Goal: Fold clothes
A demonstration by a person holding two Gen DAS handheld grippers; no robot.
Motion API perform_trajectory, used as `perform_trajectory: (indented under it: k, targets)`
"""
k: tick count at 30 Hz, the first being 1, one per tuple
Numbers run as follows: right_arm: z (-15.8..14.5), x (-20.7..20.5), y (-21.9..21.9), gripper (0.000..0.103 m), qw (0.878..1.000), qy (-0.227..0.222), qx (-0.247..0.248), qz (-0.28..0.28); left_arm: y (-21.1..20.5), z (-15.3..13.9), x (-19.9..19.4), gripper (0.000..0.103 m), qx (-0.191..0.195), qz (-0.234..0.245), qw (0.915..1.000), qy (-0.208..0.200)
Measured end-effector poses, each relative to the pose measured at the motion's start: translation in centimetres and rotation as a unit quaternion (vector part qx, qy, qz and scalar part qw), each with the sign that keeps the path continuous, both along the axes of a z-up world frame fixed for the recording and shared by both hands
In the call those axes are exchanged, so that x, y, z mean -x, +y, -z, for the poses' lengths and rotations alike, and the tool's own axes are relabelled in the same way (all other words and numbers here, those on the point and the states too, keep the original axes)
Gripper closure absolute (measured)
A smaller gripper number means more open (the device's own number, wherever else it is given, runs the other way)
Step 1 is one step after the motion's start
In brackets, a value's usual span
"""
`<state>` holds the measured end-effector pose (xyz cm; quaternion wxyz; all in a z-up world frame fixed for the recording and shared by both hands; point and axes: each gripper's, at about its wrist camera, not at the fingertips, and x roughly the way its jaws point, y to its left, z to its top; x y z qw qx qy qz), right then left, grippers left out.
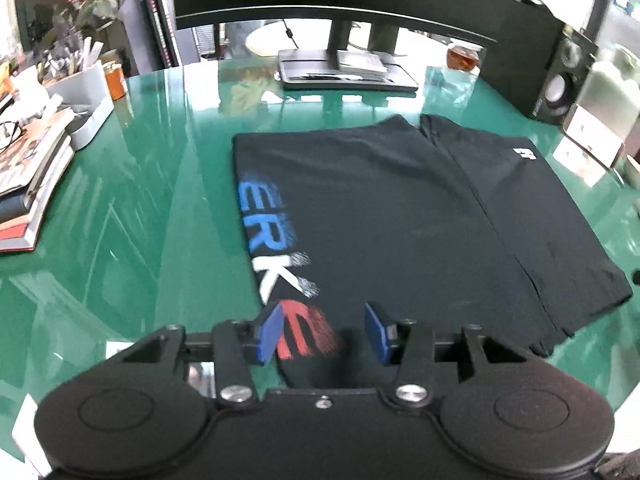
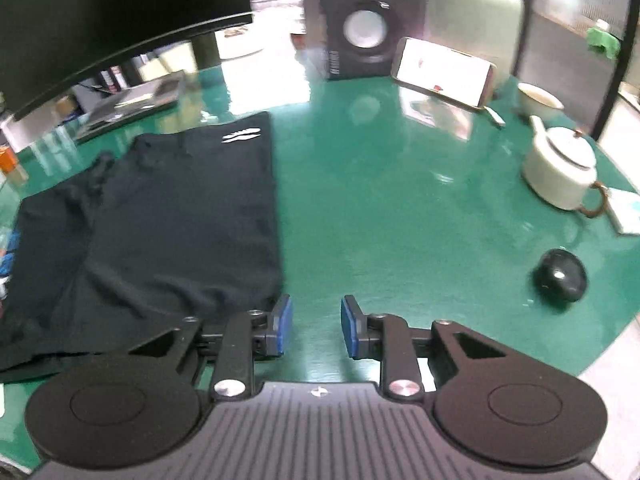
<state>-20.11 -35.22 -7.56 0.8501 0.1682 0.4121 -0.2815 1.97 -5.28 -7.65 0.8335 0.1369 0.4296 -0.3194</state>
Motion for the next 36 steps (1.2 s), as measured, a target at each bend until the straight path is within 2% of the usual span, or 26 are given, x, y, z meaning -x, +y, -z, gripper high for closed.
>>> perform_trajectory:
  k: [2, 7, 9, 14, 16, 21, 26, 30, 36]
  targets:
    - [0.1, -0.8, 0.9, 0.077, 0.999, 0.002, 0.010, -0.031, -0.6, -0.1, 0.8, 0.058, -0.008, 0.002, 0.9999, -0.008]
    - [0.0, -3.1, 1.2, 0.077, 0.996, -0.012, -0.001, -0.085, -2.1, 0.8, 1.8, 0.058, -0.024, -0.013, 0.9996, 0.004]
    - [0.6, -3.4, 0.8, 0.077, 0.995, 0.002, -0.011, -0.100, -2.7, 1.6, 2.1, 0.058, -0.042, -0.013, 0.9990, 0.006]
    - [1.9, -2.7, -0.2, 0.076, 0.993, 0.011, -0.026, -0.113, -2.7, 2.2, 2.6, 0.050, -0.051, -0.031, 0.9982, 0.006]
    - [1.9, -2.6, -0.3, 0.076, 0.992, 0.011, -0.023, -0.125, -2.6, 2.4, 2.6, 0.041, -0.054, -0.039, 0.9978, 0.000]
    - [1.9, -2.1, -0.3, 0.076, 0.990, 0.008, -0.023, -0.140, -2.5, 2.1, 2.6, 0.040, -0.064, -0.047, 0.9968, -0.007]
    - [1.0, 0.3, -2.6, 0.075, 0.993, -0.034, -0.065, -0.096, -0.6, 0.2, 2.5, 0.040, -0.030, -0.059, 0.9976, -0.020]
    - [0.8, 1.6, -3.0, 0.070, 0.989, -0.040, -0.068, -0.124, -0.4, 0.1, 2.8, 0.041, -0.033, -0.034, 0.9988, -0.013]
    - [0.5, 0.1, -1.8, 0.067, 0.985, -0.051, -0.074, -0.150, -2.6, -0.1, 3.6, 0.040, -0.026, -0.022, 0.9993, -0.016]
